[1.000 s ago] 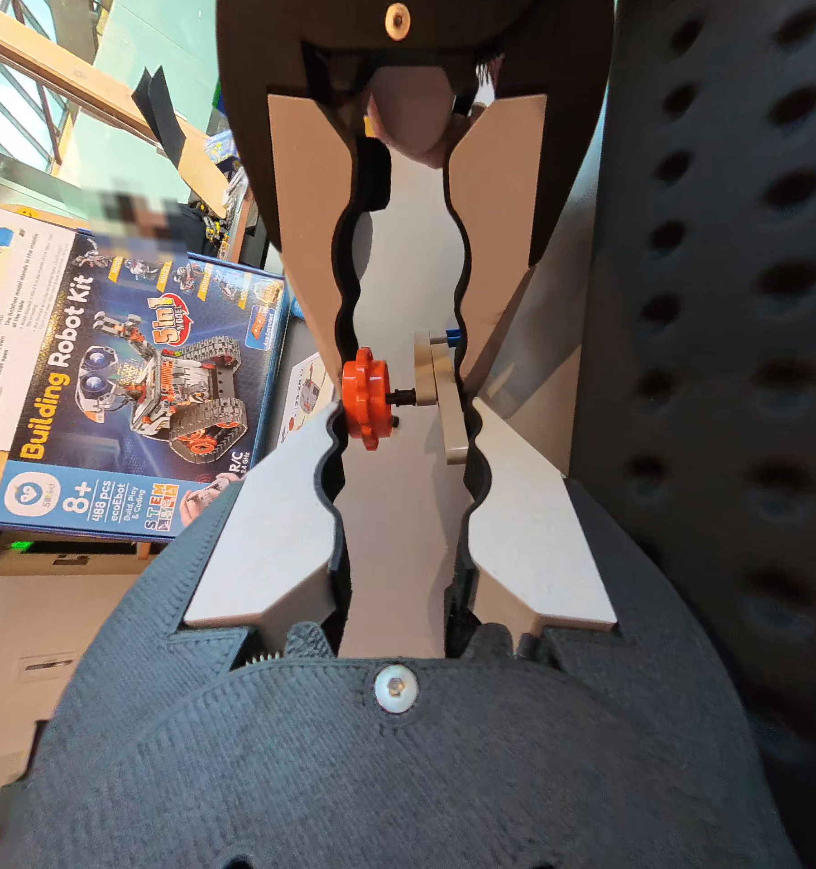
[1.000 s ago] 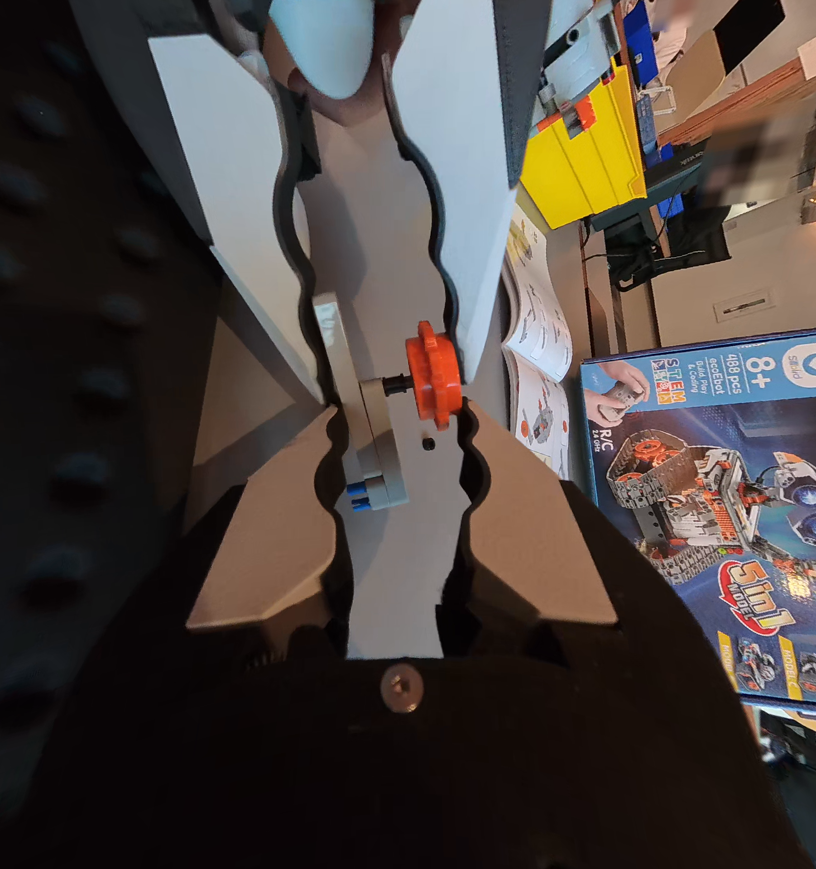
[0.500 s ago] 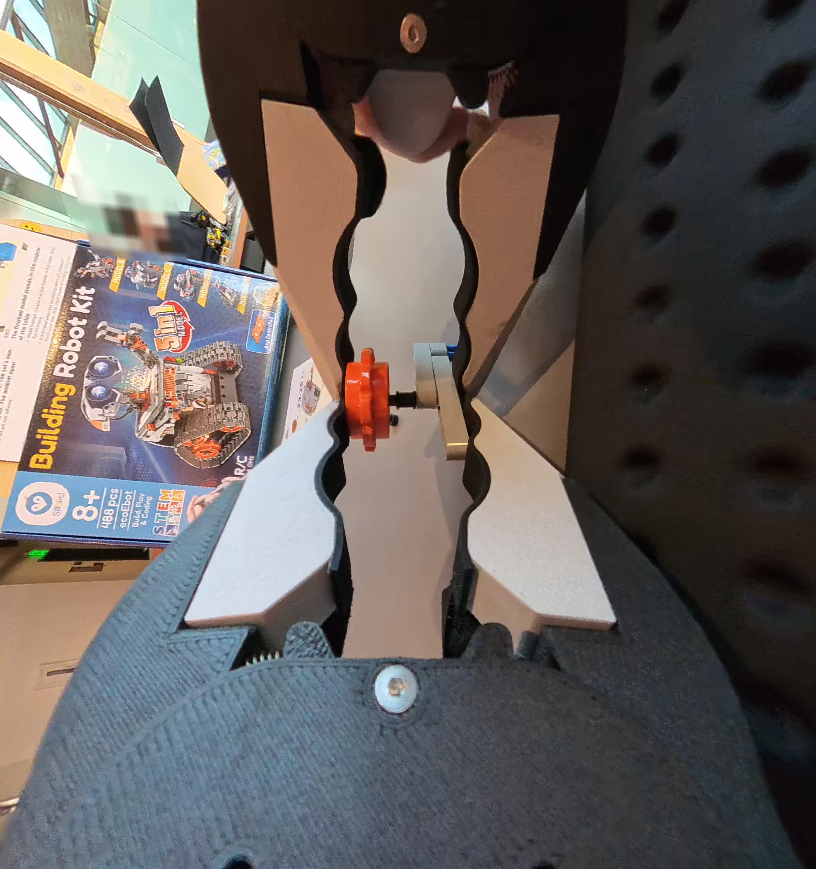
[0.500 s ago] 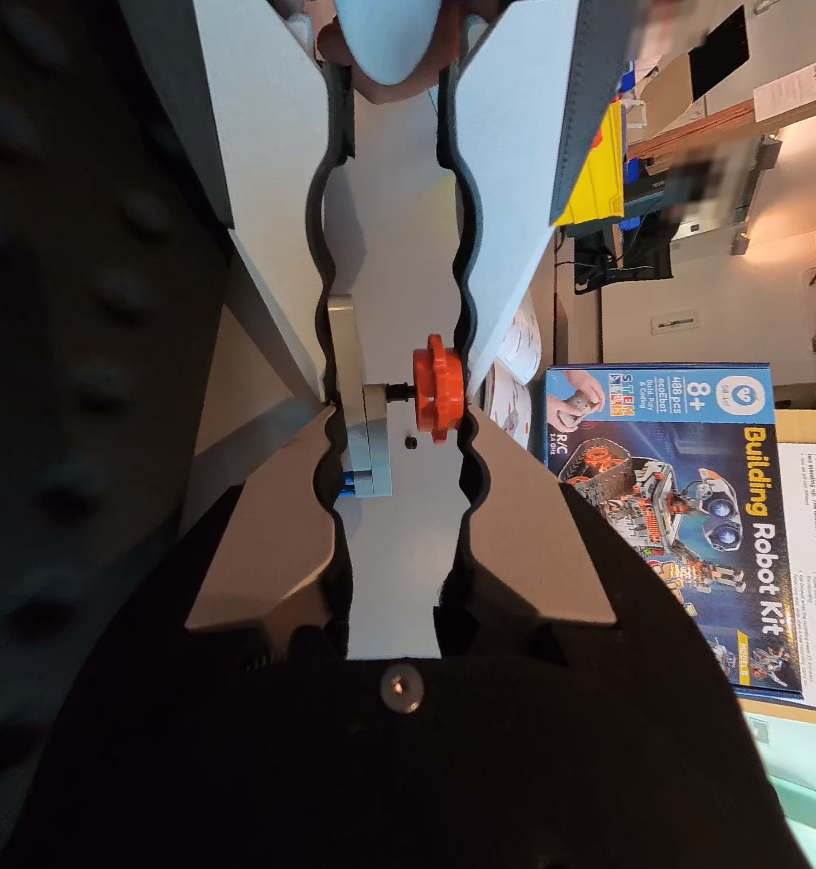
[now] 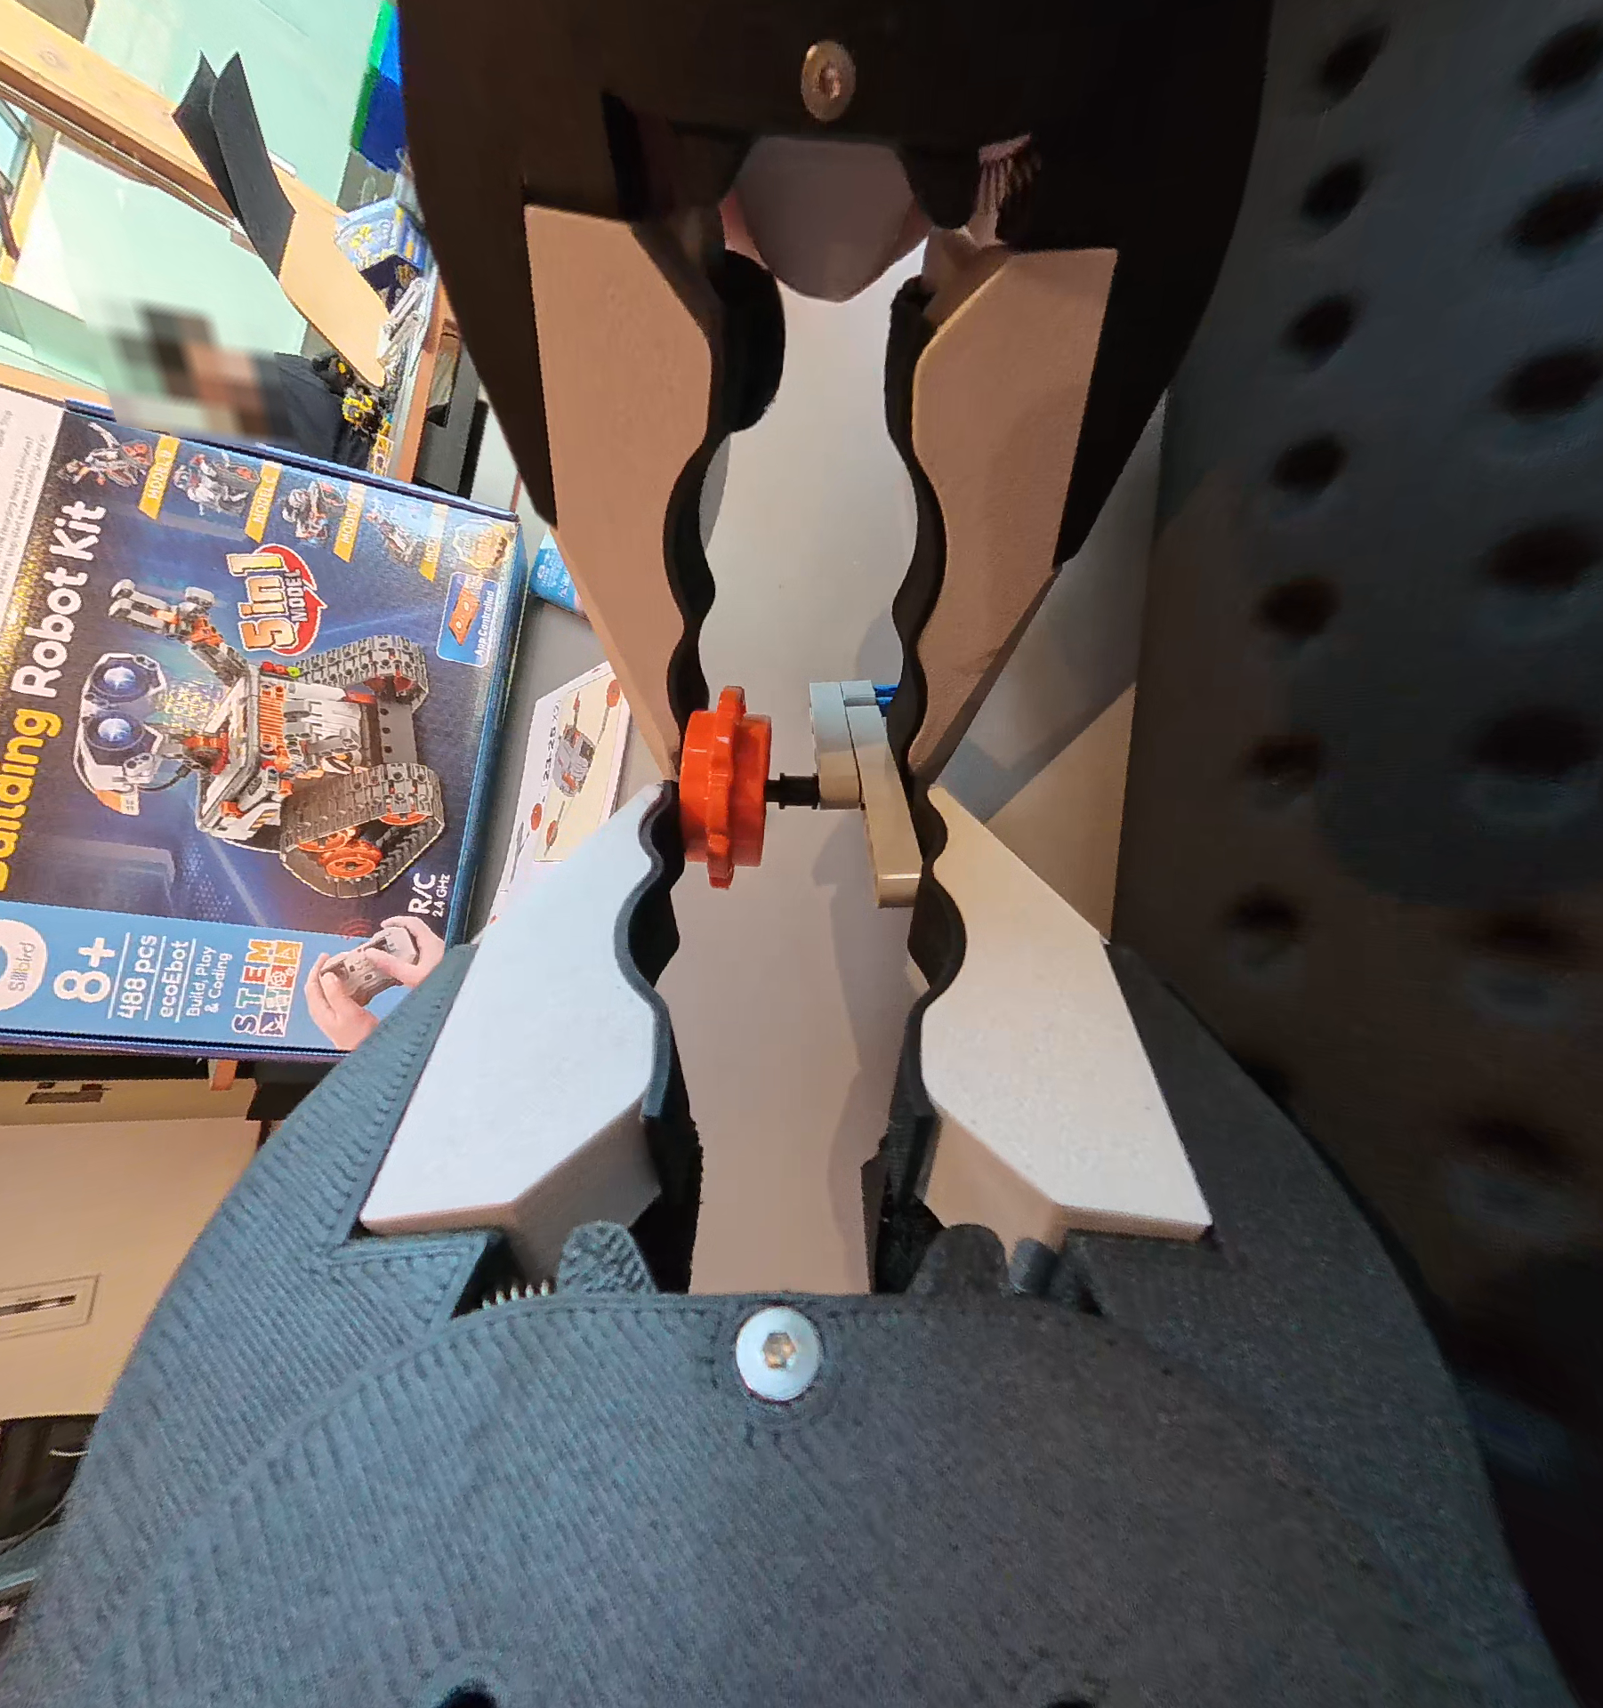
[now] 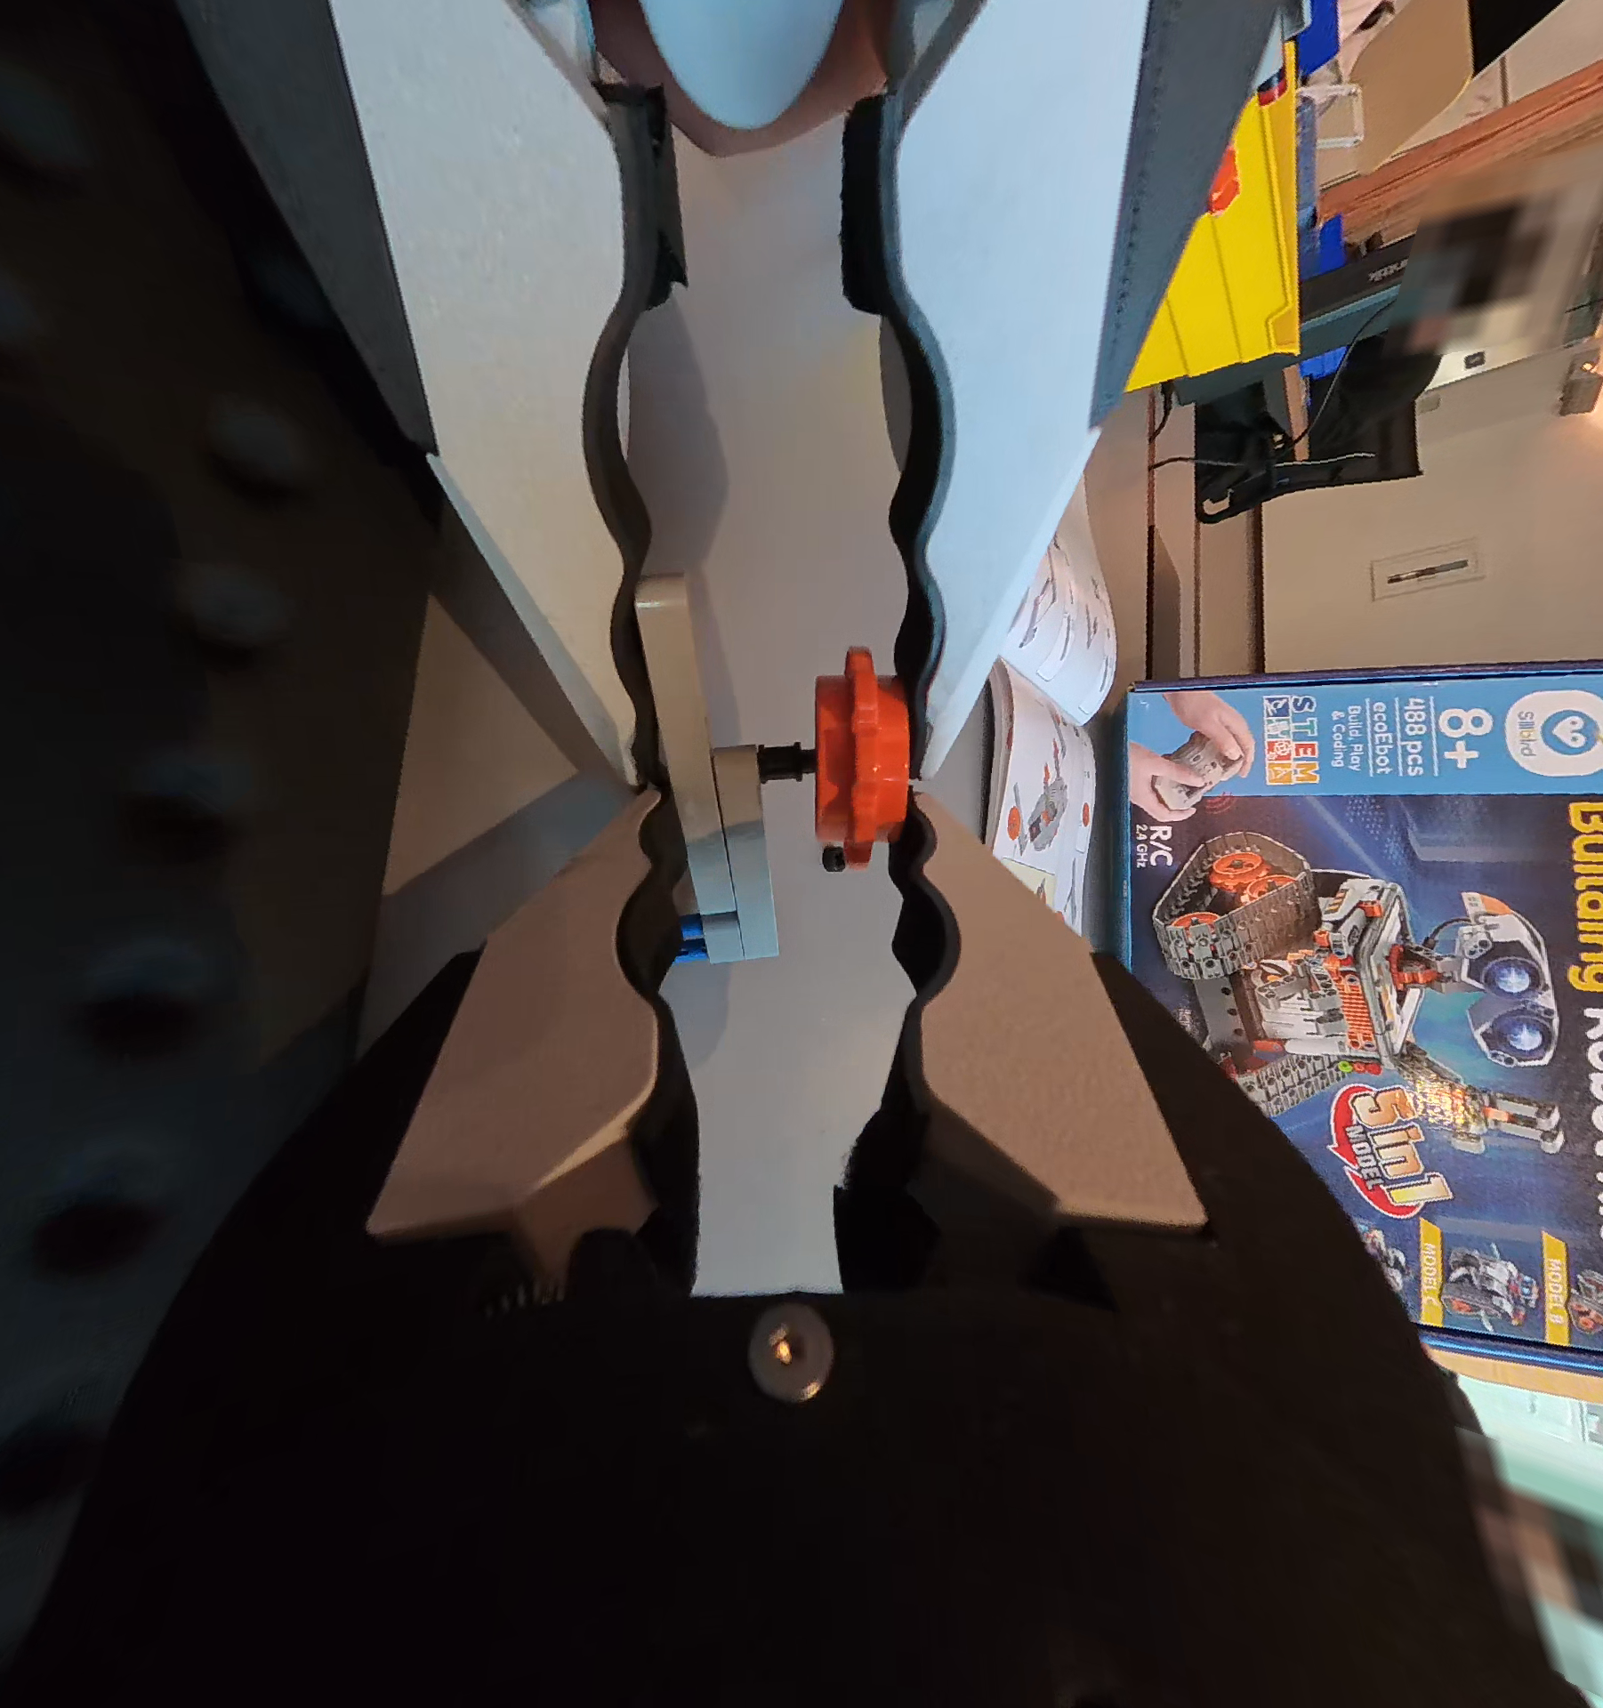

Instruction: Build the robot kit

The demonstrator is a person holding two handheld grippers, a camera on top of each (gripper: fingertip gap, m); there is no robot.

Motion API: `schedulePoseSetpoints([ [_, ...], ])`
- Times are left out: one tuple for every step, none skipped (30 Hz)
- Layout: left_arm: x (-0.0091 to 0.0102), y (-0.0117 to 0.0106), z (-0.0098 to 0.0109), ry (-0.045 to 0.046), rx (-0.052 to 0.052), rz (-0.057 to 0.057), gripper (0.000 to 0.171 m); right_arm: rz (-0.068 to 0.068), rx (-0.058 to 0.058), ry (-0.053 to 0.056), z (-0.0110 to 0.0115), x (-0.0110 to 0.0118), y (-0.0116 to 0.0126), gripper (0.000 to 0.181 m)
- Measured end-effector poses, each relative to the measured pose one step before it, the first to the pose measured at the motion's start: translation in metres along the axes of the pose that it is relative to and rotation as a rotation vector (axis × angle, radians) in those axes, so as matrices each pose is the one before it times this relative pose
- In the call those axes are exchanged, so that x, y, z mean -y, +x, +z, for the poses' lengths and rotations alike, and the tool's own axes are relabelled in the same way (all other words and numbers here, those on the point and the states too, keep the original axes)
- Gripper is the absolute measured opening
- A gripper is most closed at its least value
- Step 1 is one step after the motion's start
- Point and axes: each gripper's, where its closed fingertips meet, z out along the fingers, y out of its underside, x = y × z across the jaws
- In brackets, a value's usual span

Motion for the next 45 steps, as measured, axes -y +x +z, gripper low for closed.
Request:
schedulePoseSetpoints([
  [0.00006, 0.00007, 0.00017, -0.0016, 0.001, 0.003, 0.048, 0.0012, 0.0033, -0.0025, 0.0001, -0.00025, -0.00015, 0.043],
  [-0.00002, 0.00003, 0.00007, -0.00116, 0.0003, 0.001, 0.048, -0.0022, 0.0018, -0.0065, -0.00009, -0.00031, -0.00001, 0.043],
  [0.00003, 0.00007, 0.0, -0.00055, -0.0007, -0.0027, 0.048, -0.0013, 0.0015, -0.0024, 0.0, -0.0002, -0.00007, 0.043],
  [0.00014, -0.00006, 0.00003, -0.00061, 0.0001, -0.0016, 0.048, 0.0042, 0.0039, -0.0011, -0.0001, -0.00007, -0.00013, 0.043],
  [0.00001, -0.00004, 0.0, -0.00136, 0.001, 0.0014, 0.048, -0.0015, 0.0005, -0.003, -0.00007, -0.00004, 0.00008, 0.043],
  [0.00011, 0.00012, -0.00014, -0.00028, 0.0016, 0.003, 0.048, -0.0048, -0.0021, -0.0036, -0.00015, -0.00003, -0.00003, 0.043],
  [0.00016, 0.00006, -0.00006, -0.0003, 0.0014, 0.0022, 0.048, -0.002, 0.0005, -0.0029, -0.00015, 0.00001, -0.00007, 0.043],
  [0.00002, -0.00007, -0.00009, -0.00106, 0.0005, -0.0002, 0.048, 0.0005, 0.0012, -0.0023, 0.0, -0.00006, -0.00008, 0.043],
  [0.00015, -0.00002, 0.00006, -0.00108, 0.0004, -0.0007, 0.048, -0.0011, 0.001, -0.0034, -0.00015, -0.00018, 0.0, 0.043],
  [0.0, 0.00009, -0.00009, -0.00052, 0.0004, 0.0008, 0.048, -0.0025, -0.0011, -0.0026, -0.00008, 0.00002, 0.00011, 0.043],
  [0.00004, -0.00006, -0.00008, -0.00026, 0.0012, 0.0035, 0.048, -0.0006, -0.0002, -0.0019, -0.00006, -0.00009, -0.00008, 0.043],
  [0.00005, 0.00006, 0.00005, -0.00161, 0.0009, 0.0023, 0.047, 0.0003, 0.0012, -0.0023, -0.00007, -0.00002, -0.00013, 0.043],
  [0.00001, -0.00003, -0.00011, -0.00121, 0.0006, 0.0011, 0.047, -0.0005, -0.0001, -0.0016, -0.00009, -0.00002, -0.00003, 0.043],
  [0.00007, 0.0, 0.00001, -0.0003, 0.0, -0.0011, 0.047, -0.0004, 0.0003, -0.0017, -0.00008, -0.00003, 0.00006, 0.042],
  [-0.00009, 0.00005, 0.00001, -0.00103, -0.0004, -0.0019, 0.047, 0.001, 0.0009, -0.0017, 0.00005, -0.0001, -0.00014, 0.042],
  [-0.00003, 0.00001, 0.0, -0.00015, -0.0004, -0.0014, 0.047, 0.0014, 0.0014, -0.0021, -0.00007, -0.00008, 0.00005, 0.042],
  [-0.00008, -0.00005, 0.0, -0.00037, -0.0012, -0.0029, 0.047, -0.0019, -0.0014, -0.0014, -0.00004, -0.00002, 0.00003, 0.042],
  [0.00004, -0.00001, 0.00008, -0.00011, -0.0004, -0.0011, 0.047, 0.003, 0.0014, -0.002, -0.00001, -0.00011, -0.00014, 0.042],
  [-0.00001, -0.00001, -0.00006, -0.00034, -0.0006, -0.0019, 0.047, -0.002, -0.0016, -0.0006, -0.00015, 0.00007, 0.0001, 0.042],
  [-0.00004, 0.00001, 0.00001, -0.00081, 0.0006, 0.0007, 0.047, -0.0009, -0.0018, -0.0009, 0.0, -0.00007, -0.00005, 0.042],
  [-0.00004, 0.00006, -0.00004, -0.0018, 0.0012, 0.0017, 0.047, 0.0024, 0.0016, -0.0025, -0.00005, -0.00005, -0.00006, 0.042],
  [-0.00005, -0.00004, 0.00003, -0.00215, 0.0008, -0.0002, 0.047, -0.0034, -0.0016, -0.0009, -0.00007, -0.00004, 0.00003, 0.042],
  [-0.00011, -0.00006, 0.0001, -0.00138, 0.0009, 0.0001, 0.047, 0.0033, 0.0016, -0.0019, 0.00014, -0.00015, -0.00006, 0.042],
  [-0.0001, -0.00012, -0.00006, -0.00145, 0.0, -0.0014, 0.047, -0.0014, -0.0011, -0.0002, -0.00004, 0.00009, 0.00018, 0.042],
  [-0.00017, -0.00011, 0.00024, -0.00089, 0.0001, -0.0013, 0.047, -0.0001, -0.0013, -0.0019, 0.00007, -0.00015, 0.00002, 0.042],
  [-0.00012, -0.00016, 0.00007, -0.00087, 0.0001, -0.0009, 0.047, 0.0015, 0.0014, -0.0033, 0.00014, -0.00029, 0.00001, 0.042],
  [-0.00002, 0.00009, 0.00001, -0.00145, -0.0002, -0.0019, 0.046, 0.0004, 0.0014, -0.0007, -0.00004, 0.00003, -0.00002, 0.042],
  [-0.00024, 0.0, 0.00001, -0.00107, -0.0018, -0.0053, 0.046, 0.0017, 0.0018, -0.0026, 0.00009, -0.00004, -0.0002, 0.041],
  [-0.00005, -0.00011, 0.00011, 0.00031, -0.0022, -0.0052, 0.046, 0.0021, 0.0022, -0.0003, -0.00002, -0.00001, 0.00005, 0.041],
  [-0.00008, -0.00016, 0.0001, -0.0012, 0.0016, 0.002, 0.046, 0.0001, -0.0018, 0.0003, 0.0002, -0.00006, 0.00015, 0.041],
  [-0.00015, -0.00013, 0.00018, -0.00247, 0.0038, 0.0045, 0.046, -0.0022, -0.0014, -0.0039, 0.00007, -0.00029, 0.00009, 0.041],
  [-0.0001, -0.00001, -0.00001, -0.00117, 0.0005, -0.001, 0.046, -0.0017, -0.0007, -0.0019, 0.00004, -0.00003, -0.00003, 0.042],
  [-0.00005, -0.00003, 0.00004, -0.00005, -0.0025, -0.0067, 0.045, 0.0031, 0.0, -0.0012, -0.00001, -0.00008, 0.00006, 0.042],
  [-0.00006, -0.00009, 0.00017, 0.0006, -0.002, -0.0045, 0.045, 0.002, 0.002, -0.0007, -0.00001, -0.0001, -0.00014, 0.041],
  [-0.00009, -0.00011, 0.00008, -0.00071, 0.0, -0.0014, 0.046, 0.0009, 0.0004, -0.0003, 0.00012, -0.0001, 0.00001, 0.041],
  [-0.00023, -0.00016, 0.00017, -0.00154, 0.0019, 0.0017, 0.045, -0.0018, -0.0021, -0.0023, 0.00014, -0.00015, 0.00017, 0.041],
  [-0.0001, -0.00011, 0.00018, -0.00095, 0.0009, -0.0001, 0.045, 0.0, -0.0001, -0.0023, 0.00017, -0.00015, 0.00004, 0.041],
  [-0.00014, -0.00015, 0.00005, -0.00044, -0.0012, -0.0043, 0.045, 0.0009, -0.0009, 0.0006, -0.00007, 0.00003, 0.00001, 0.041],
  [-0.00017, -0.00011, 0.00018, -0.00127, -0.0006, -0.0032, 0.045, 0.0026, 0.0004, -0.0013, 0.00019, -0.00018, 0.00009, 0.04],
  [0.0, -0.00007, 0.00016, -0.00054, 0.0006, -0.0011, 0.045, 0.0, 0.0005, -0.0005, -0.00002, -0.00007, 0.00008, 0.04],
  [-0.00035, -0.00015, 0.00019, -0.00135, -0.0003, -0.0031, 0.045, -0.0001, -0.0017, -0.0011, 0.0002, -0.0002, 0.00007, 0.04],
  [-0.00014, -0.00006, 0.00016, -0.0006, -0.0012, -0.0046, 0.044, 0.0022, 0.0002, -0.003, 0.00003, -0.00018, 0.00014, 0.04],
  [-0.0002, -0.00005, 0.00013, 0.00032, -0.0023, -0.0056, 0.045, 0.0008, 0.0001, -0.0001, 0.00011, 0.00005, -0.00001, 0.04],
  [-0.00004, -0.00008, 0.00008, 0.00018, -0.0014, -0.0031, 0.044, 0.0014, 0.0011, 0.0002, -0.00001, -0.00006, -0.00011, 0.039],
  [-0.00018, -0.0001, 0.00014, -0.00013, 0.0002, 0.0003, 0.044, 0.0005, -0.0003, 0.0001, 0.00015, -0.00004, 0.00012, 0.04],
])
